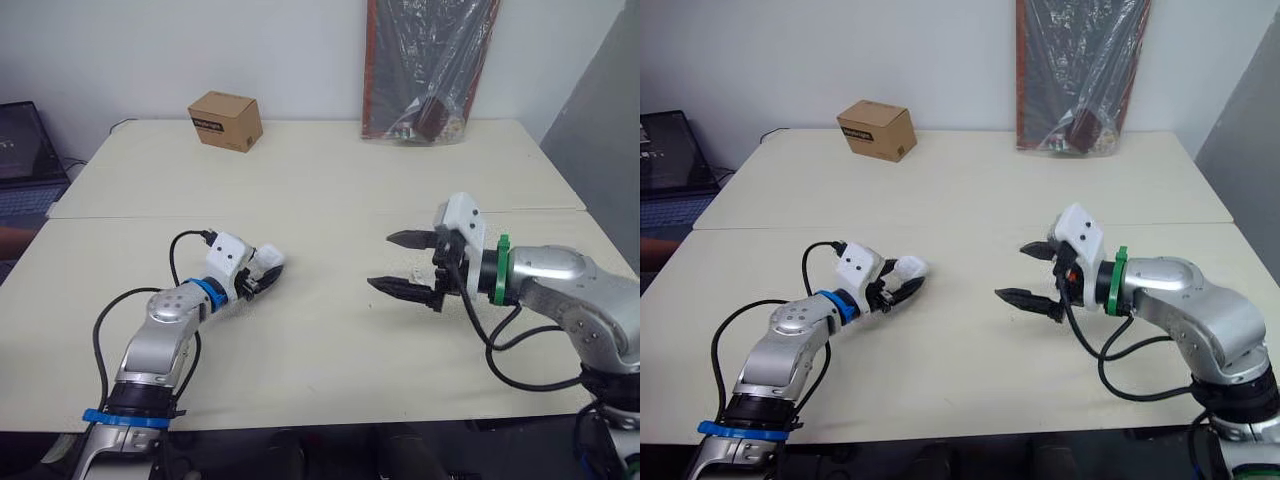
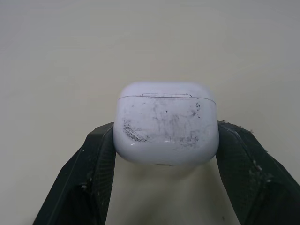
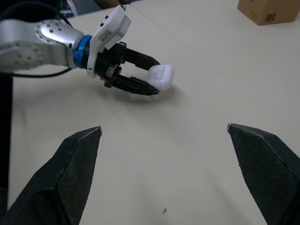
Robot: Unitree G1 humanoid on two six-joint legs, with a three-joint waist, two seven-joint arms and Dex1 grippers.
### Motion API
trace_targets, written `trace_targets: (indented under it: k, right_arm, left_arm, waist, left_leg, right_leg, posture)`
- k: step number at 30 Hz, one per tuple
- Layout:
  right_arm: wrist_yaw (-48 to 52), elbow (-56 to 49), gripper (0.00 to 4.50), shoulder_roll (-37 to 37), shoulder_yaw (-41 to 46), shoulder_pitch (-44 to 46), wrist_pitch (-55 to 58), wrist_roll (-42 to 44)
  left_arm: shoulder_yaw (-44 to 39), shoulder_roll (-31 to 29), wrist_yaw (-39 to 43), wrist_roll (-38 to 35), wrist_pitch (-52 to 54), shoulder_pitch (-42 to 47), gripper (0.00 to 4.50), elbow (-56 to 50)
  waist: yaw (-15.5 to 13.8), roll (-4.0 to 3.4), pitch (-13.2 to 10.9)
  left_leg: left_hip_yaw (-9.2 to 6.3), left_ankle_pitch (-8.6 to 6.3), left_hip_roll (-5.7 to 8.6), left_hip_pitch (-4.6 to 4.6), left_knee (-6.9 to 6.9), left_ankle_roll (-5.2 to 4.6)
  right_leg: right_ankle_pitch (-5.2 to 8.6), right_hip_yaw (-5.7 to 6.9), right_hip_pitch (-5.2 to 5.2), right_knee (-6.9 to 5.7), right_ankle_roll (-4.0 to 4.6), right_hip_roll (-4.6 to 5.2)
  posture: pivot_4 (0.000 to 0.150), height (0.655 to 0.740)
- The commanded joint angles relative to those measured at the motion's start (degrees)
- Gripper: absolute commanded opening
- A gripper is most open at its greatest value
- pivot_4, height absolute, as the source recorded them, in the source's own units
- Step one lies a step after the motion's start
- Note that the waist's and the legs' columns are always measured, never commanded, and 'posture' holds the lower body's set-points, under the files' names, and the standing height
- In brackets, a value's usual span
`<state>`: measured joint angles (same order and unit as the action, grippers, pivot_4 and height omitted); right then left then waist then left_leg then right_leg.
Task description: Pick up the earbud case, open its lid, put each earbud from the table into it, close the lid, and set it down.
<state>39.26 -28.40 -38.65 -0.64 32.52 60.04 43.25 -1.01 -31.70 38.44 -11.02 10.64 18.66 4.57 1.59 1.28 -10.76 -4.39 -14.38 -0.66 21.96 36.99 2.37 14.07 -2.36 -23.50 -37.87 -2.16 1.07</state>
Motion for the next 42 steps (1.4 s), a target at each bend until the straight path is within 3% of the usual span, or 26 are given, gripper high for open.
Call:
trace_targets:
  k: [1, 8, 16, 29, 42]
  right_arm:
    - [-2.2, 2.4, 4.50, 0.9, 3.6, 3.7, 8.0, 5.8]
    - [-7.4, 7.3, 4.50, 6.1, 7.4, 9.0, 18.1, 12.5]
    - [-18.0, 15.2, 4.50, 16.8, 16.9, 15.0, 32.1, 19.9]
    - [-33.5, 22.0, 4.50, 21.6, 19.1, 16.6, 32.5, 31.4]
    - [-40.8, 23.4, 4.50, 21.2, 17.6, 16.6, 30.1, 40.0]
  left_arm:
    - [-0.8, -1.3, 3.5, 0.0, -7.6, 2.3, 2.75, -1.7]
    - [0.9, -1.9, 9.7, 0.5, -18.3, 6.5, 2.75, -1.8]
    - [5.0, -1.9, 14.8, 2.5, -26.4, 11.7, 2.75, -4.7]
    - [7.7, -2.0, 17.2, 2.5, -27.4, 13.9, 2.75, -9.0]
    - [8.1, -0.8, 16.4, 3.4, -26.9, 14.7, 2.75, -8.5]
  waist:
    - [0.0, 0.00, 0.0]
    - [0.0, -0.01, 0.0]
    - [0.1, -0.02, 0.0]
    - [0.3, -0.04, 0.0]
    - [0.3, -0.05, 0.0]
  left_leg:
    - [0.00, 0.00, 0.01, 0.00, -0.01, 0.00]
    - [0.02, -0.01, 0.01, 0.07, -0.06, -0.01]
    - [0.02, -0.01, 0.00, 0.11, -0.03, -0.02]
    - [0.03, -0.01, -0.01, 0.12, -0.05, -0.03]
    - [0.02, -0.01, -0.03, 0.14, -0.06, -0.04]
  right_leg:
    - [0.00, 0.00, 0.00, 0.01, 0.00, 0.00]
    - [0.00, 0.00, -0.03, 0.06, 0.00, -0.01]
    - [-0.01, 0.01, -0.06, 0.02, 0.00, -0.03]
    - [0.00, -0.01, -0.09, -0.02, -0.02, -0.07]
    - [0.01, -0.01, -0.10, 0.00, -0.03, -0.09]
  posture:
    - [0.150, 0.7400]
    - [0.150, 0.7400]
    - [0.150, 0.7400]
    - [0.150, 0.7400]
    - [0.150, 0.7400]
